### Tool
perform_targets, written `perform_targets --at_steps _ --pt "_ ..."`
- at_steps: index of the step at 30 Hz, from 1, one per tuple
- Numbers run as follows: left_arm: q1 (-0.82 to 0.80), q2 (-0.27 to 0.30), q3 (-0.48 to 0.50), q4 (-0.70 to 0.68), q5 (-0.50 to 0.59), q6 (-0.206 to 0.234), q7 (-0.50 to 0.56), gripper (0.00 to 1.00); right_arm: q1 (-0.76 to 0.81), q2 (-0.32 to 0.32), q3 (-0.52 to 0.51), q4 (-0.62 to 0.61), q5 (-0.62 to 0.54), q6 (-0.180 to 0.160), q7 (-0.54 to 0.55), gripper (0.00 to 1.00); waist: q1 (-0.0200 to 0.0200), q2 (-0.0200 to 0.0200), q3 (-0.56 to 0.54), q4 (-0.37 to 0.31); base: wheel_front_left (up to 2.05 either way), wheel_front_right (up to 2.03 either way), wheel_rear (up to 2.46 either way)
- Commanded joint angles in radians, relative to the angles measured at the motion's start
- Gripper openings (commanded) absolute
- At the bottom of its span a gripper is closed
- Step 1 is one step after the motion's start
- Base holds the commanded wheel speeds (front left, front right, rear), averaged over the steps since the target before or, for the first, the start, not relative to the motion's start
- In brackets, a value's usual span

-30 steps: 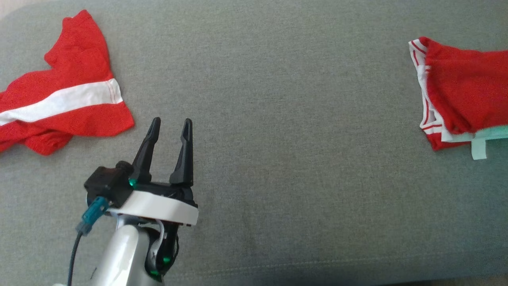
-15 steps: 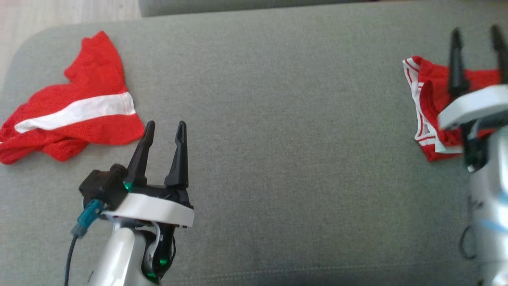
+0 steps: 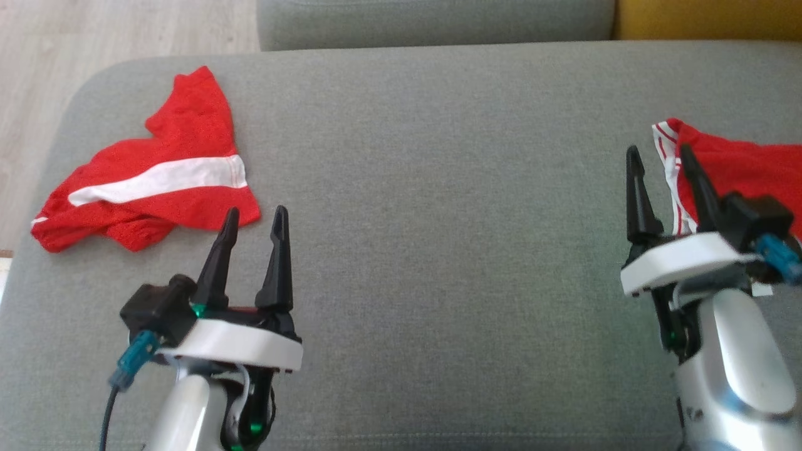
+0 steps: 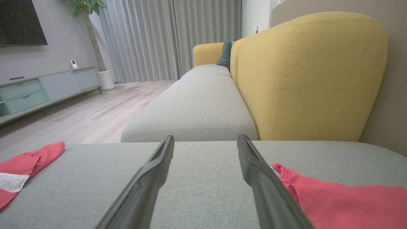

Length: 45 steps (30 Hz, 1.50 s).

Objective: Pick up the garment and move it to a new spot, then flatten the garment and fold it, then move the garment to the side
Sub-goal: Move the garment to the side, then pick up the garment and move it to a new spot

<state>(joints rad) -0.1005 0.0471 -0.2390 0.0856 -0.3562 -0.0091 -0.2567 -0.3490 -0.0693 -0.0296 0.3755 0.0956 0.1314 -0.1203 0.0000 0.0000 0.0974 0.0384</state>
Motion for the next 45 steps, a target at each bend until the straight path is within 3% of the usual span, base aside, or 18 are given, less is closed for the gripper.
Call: perform_targets --at_steps 1,20,45 --pt "-0.008 0.003 0.043 -0.039 -0.004 -0.001 -0.005 1.00 -0.001 0.011 0.027 -0.051 0.015 -0.001 -0.019 1.00 0.0000 0.0000 -0.011 0.009 0.00 0.00 0.00" --pt "0.081 0.003 0.020 -0.047 -0.020 0.010 -0.005 1.00 0.261 0.019 0.112 -0.177 0.209 -0.001 -0.141 1.00 0.0000 0.0000 -0.087 0.015 0.00 0.00 0.00" --pt "0.076 0.003 0.020 -0.046 -0.014 0.006 -0.005 1.00 0.281 0.019 0.103 -0.225 0.229 -0.001 -0.141 1.00 0.0000 0.0000 -0.079 0.003 0.00 0.00 0.00"
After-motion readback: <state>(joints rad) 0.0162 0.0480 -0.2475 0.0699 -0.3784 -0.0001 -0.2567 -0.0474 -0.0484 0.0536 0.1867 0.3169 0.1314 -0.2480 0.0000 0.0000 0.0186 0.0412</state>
